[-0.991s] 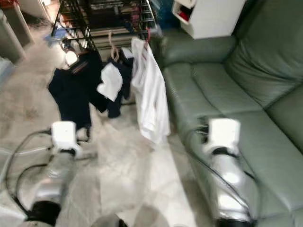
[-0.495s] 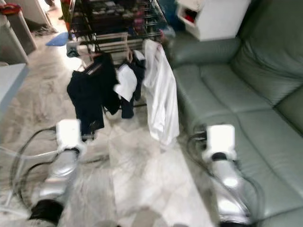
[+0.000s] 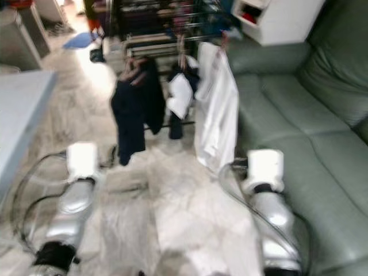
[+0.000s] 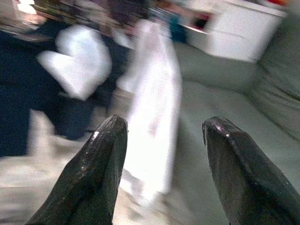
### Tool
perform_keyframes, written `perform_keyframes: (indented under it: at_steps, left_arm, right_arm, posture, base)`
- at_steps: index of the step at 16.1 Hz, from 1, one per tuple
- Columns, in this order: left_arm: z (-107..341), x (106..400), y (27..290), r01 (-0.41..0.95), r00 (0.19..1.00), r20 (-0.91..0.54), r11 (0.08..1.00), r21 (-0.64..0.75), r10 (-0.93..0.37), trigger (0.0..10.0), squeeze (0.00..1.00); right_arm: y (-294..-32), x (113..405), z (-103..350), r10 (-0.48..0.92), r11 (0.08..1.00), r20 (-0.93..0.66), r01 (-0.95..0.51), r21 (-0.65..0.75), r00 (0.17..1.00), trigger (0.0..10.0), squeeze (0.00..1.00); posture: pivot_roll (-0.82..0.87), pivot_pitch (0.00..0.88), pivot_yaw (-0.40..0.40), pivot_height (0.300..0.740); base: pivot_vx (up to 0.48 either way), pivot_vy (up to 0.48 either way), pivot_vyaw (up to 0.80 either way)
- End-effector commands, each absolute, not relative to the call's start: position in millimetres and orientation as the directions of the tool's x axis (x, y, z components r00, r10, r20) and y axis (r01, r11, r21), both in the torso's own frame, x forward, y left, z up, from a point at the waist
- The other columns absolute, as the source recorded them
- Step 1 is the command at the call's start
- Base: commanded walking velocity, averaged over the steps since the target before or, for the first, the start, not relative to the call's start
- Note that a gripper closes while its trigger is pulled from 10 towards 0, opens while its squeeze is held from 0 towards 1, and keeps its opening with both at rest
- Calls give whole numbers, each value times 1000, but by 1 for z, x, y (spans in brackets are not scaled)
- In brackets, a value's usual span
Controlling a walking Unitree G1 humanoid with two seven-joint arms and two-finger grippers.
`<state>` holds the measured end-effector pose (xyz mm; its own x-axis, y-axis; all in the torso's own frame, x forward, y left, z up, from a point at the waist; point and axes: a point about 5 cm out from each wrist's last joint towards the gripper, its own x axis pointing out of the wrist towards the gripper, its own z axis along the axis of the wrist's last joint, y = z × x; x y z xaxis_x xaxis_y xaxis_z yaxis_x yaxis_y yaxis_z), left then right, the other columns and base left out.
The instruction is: Hang hanger
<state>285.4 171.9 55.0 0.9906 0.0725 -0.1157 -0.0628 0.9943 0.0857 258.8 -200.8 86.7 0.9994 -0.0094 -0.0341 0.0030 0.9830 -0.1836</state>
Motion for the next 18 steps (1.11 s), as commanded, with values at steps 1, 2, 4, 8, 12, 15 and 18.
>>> perform_keyframes:
  at_steps: [1,2,4,8,12,15,18]
  left_arm:
    - [58,286,167,-44,994,-99,997,68,50,10000,0]
    - [58,285,166,-39,994,-98,997,64,45,10000,0]
    - [58,285,164,-27,995,-95,998,60,33,10000,0]
    - [59,286,161,-15,996,-87,999,47,19,10000,0]
    - [60,286,162,-34,996,-86,998,57,38,10000,0]
    - [59,287,162,-34,995,-91,998,59,40,10000,0]
    - [58,288,161,-43,994,-100,997,59,49,10000,0]
  right_arm:
    - [-206,260,92,-14,981,-14,11,-195,1000,10000,0]
    - [-206,260,92,-14,981,-14,11,-191,1000,10000,0]
    - [-207,260,92,-17,984,-9,16,-176,1000,10000,0]
    - [-209,260,93,-22,978,-8,20,-208,1000,10000,0]
    - [-211,259,87,-46,972,-38,36,-233,998,10000,0]
    - [-208,259,88,-25,977,-33,17,-214,999,10000,0]
    - [-205,261,89,-20,968,-28,13,-252,999,10000,0]
  posture:
    - [-47,0,57,740]
    - [-47,0,57,740]
    - [-51,0,57,740]
    - [-54,0,57,740]
    - [-54,0,58,740]
    - [-55,0,59,740]
    - [-54,0,59,740]
  base:
    - [0,0,800]
    - [277,0,475]
    - [429,0,0]
    - [458,0,0]
    - [453,0,0]
    - [399,194,0]
    - [340,335,0]
